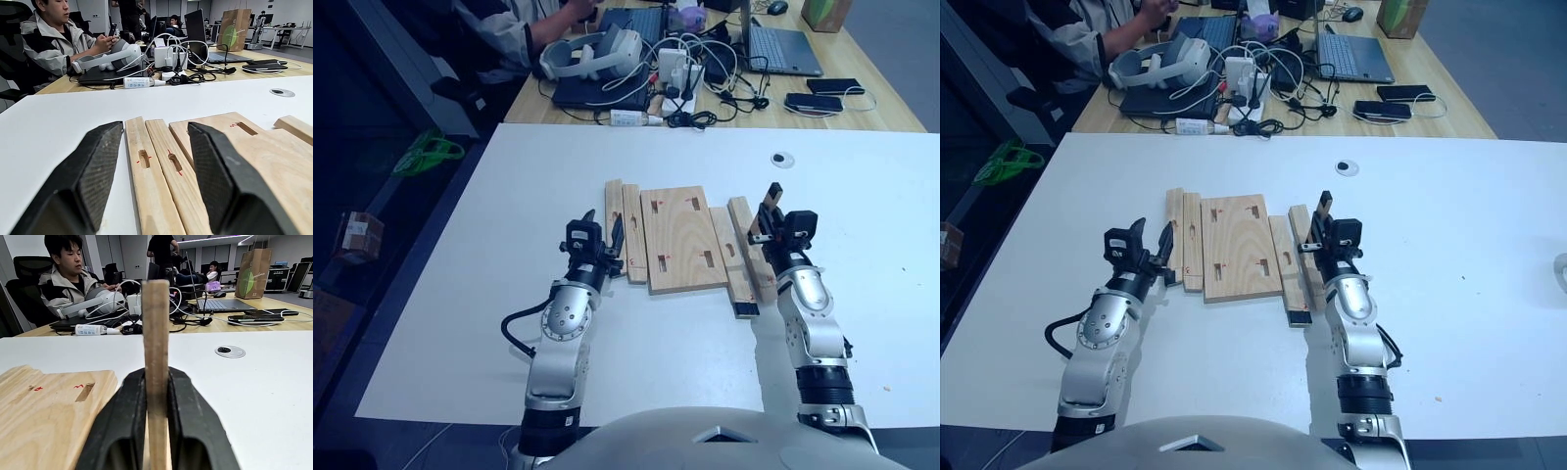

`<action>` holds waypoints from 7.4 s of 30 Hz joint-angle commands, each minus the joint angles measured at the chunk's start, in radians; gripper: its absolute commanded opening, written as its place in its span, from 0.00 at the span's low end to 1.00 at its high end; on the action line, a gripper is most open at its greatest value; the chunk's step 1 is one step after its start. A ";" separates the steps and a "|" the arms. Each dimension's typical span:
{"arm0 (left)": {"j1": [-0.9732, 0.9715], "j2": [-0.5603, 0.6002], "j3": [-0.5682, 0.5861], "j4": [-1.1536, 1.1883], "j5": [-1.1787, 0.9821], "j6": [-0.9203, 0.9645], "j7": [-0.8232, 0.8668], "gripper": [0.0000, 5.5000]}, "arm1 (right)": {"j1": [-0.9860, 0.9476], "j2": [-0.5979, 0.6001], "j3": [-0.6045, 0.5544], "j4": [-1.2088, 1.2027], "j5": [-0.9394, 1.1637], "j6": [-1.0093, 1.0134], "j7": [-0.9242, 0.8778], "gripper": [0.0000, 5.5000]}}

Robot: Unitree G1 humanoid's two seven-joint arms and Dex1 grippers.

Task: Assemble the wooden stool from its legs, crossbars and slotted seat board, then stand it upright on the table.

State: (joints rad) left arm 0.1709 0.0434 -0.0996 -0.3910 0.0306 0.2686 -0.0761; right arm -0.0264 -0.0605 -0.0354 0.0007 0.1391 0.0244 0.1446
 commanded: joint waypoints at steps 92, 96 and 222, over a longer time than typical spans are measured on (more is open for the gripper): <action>-0.048 0.016 -0.012 0.018 0.046 -0.018 0.033 0.45 | -0.526 -0.013 -0.085 0.046 0.139 0.514 -0.036 0.10; -0.055 0.015 -0.005 0.028 0.046 -0.025 0.039 0.45 | -0.588 -0.077 -0.149 -0.047 0.200 0.550 -0.002 0.10; 0.067 -0.051 -0.048 0.207 0.063 -0.283 0.063 0.43 | 0.271 0.055 0.103 -0.115 -0.075 -0.148 -0.033 0.10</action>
State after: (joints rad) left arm 0.2526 -0.0147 -0.1457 -0.1857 0.0791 -0.0268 -0.0143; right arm 0.2560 -0.0090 0.0668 -0.1197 0.0627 -0.1283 0.1162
